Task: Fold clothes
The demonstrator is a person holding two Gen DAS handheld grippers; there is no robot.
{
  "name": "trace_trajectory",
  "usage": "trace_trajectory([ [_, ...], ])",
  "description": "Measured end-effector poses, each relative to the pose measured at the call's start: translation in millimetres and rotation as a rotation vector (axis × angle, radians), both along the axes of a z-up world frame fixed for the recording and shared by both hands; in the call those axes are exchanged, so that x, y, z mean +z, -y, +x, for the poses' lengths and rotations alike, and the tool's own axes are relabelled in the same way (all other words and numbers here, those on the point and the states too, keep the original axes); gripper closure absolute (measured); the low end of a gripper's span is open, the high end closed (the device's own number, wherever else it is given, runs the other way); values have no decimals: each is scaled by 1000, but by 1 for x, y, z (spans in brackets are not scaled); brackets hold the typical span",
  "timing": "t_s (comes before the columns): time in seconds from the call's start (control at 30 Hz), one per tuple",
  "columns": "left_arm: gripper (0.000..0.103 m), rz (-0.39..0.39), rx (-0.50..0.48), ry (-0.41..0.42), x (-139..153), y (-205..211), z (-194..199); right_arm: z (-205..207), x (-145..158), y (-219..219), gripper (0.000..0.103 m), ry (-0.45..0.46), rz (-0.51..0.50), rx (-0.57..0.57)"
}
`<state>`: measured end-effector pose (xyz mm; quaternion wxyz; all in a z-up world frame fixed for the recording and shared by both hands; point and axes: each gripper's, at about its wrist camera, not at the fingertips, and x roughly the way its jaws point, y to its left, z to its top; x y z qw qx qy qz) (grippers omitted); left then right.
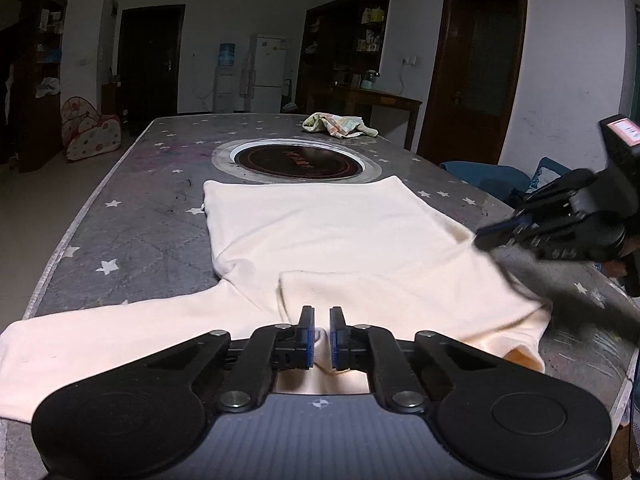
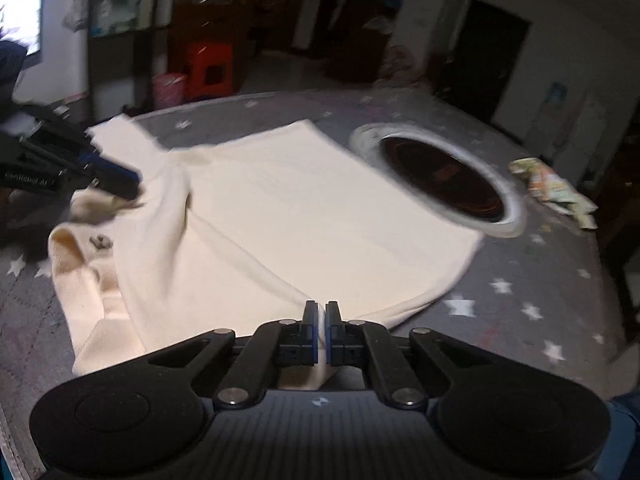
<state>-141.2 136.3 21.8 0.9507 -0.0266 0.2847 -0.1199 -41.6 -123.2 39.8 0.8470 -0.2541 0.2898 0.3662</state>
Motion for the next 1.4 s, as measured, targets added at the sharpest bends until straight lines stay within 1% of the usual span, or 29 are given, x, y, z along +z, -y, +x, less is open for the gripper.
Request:
trace_trajectory([
  [0.1, 97, 14, 5, -10, -2, -2, -2, -1, 5, 18, 101, 5, 39, -89],
  [0.2, 97, 29, 9, -17, -2, -4, -4, 3, -3, 32, 101, -16, 21, -173],
  [0.23, 97, 33, 8, -15, 0, -5, -6, 4, -4, 35, 101, -33, 26, -179],
  [0.27, 96, 32, 7, -16, 2, -5, -6, 5, -5, 38, 98, -51, 32, -185],
  [0.37, 95, 24, -3, 2, 13, -1, -3, 3, 5, 39, 96, -10, 75, -199],
  [0.47, 89, 5, -31, 29, 20, 11, 5, 2, 13, 36, 96, -15, 142, -173],
  [0.53, 84, -12, -46, 32, 20, 19, 12, 3, 7, 29, 96, -36, 141, -154],
  [0.63, 84, -21, -53, -10, 9, 27, 27, 3, -3, 21, 96, -66, 136, -138],
  [0.67, 84, -9, -46, -27, 4, 29, 31, 3, -6, 20, 96, -75, 133, -140],
  [0.73, 84, 3, -32, -60, -5, 28, 34, 4, -12, 19, 96, -92, 127, -143],
  [0.77, 84, -7, -29, -58, -7, 26, 32, 4, -15, 18, 95, -101, 124, -145],
  [0.8, 83, -12, -27, -54, -6, 24, 28, 4, -14, 19, 94, -101, 124, -147],
  [0.87, 76, -18, -19, -41, -4, 19, 20, -2, -10, 20, 87, -102, 137, -134],
  [0.9, 70, -13, -7, -36, -4, 17, 15, -5, -8, 20, 84, -102, 144, -127],
  [0.97, 69, -9, 19, -36, -5, 11, 7, -13, -8, 17, 73, -108, 147, -97],
  [1.03, 69, -34, 52, -41, -5, 0, -3, -19, -11, 13, 70, -116, 141, -71],
  [1.1, 68, -34, 114, -17, 0, -11, -15, -22, -17, 8, 69, -124, 123, -62],
  [1.13, 64, -33, 146, -5, 2, -17, -21, -22, -17, 7, 68, -123, 125, -64],
  [1.2, 62, -19, 234, 31, 9, -30, -32, -22, -16, 6, 67, -127, 136, -70],
  [1.27, 62, -20, 338, 49, 13, -46, -38, -22, -14, 5, 66, -126, 142, -69],
  [1.37, 62, -19, 543, 46, 14, -74, -44, -24, -12, 2, 64, -119, 137, -56],
  [1.4, 60, -16, 612, 41, 14, -83, -45, -25, -12, 2, 62, -119, 137, -54],
])
